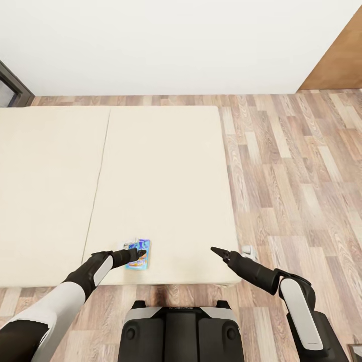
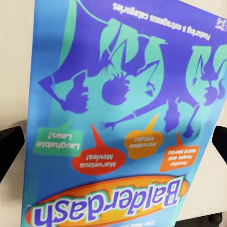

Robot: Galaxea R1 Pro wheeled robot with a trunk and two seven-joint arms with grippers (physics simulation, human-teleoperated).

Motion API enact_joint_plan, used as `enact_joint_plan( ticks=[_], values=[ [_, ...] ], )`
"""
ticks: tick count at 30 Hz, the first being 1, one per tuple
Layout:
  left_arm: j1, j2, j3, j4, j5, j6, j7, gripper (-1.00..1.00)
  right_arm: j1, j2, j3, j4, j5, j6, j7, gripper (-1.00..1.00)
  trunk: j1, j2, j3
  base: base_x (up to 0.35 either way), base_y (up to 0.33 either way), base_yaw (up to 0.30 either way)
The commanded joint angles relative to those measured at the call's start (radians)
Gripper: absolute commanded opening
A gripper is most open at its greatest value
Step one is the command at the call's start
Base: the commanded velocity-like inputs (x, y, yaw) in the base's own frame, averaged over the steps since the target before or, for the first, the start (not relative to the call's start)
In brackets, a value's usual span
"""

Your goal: Put all the toys in the child's room - the three board games (two on the bed and one on the table), the two jigsaw puzzles on the table, and the tennis ball on the table - inside the toy box on the table in the child's room.

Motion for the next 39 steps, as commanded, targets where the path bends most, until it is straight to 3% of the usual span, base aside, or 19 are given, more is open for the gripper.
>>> enact_joint_plan(
  ticks=[1,16,21,28,39],
  values=[
    [0.0,0.001,-0.004,-0.001,0.005,0.005,0.0,1.0,0.0,0.0,-0.002,0.0,0.01,0.005,0.01,1.0,0.001,-0.001,-0.001,0.0,0.0,0.0],
    [0.0,0.001,-0.004,-0.001,0.006,0.005,-0.001,1.0,0.0,0.004,-0.002,0.0,0.01,0.005,0.012,1.0,0.001,-0.001,-0.001,0.0,-0.126,0.0],
    [-0.011,0.026,0.025,-0.029,0.011,0.03,-0.029,1.0,-0.001,0.015,0.001,0.023,0.025,-0.023,0.012,1.0,0.001,-0.001,-0.001,0.0,0.0,0.0],
    [-0.011,-0.014,-0.004,-0.046,0.01,-0.01,-0.001,1.0,-0.001,0.008,0.002,0.026,0.023,-0.063,0.012,1.0,0.001,-0.001,-0.001,0.0,0.0,0.0],
    [-0.011,-0.019,-0.006,-0.045,0.01,-0.012,0.032,1.0,0.0,0.005,0.002,0.026,0.023,-0.081,0.013,1.0,0.001,-0.001,-0.001,0.0,0.0,0.0]
  ],
)
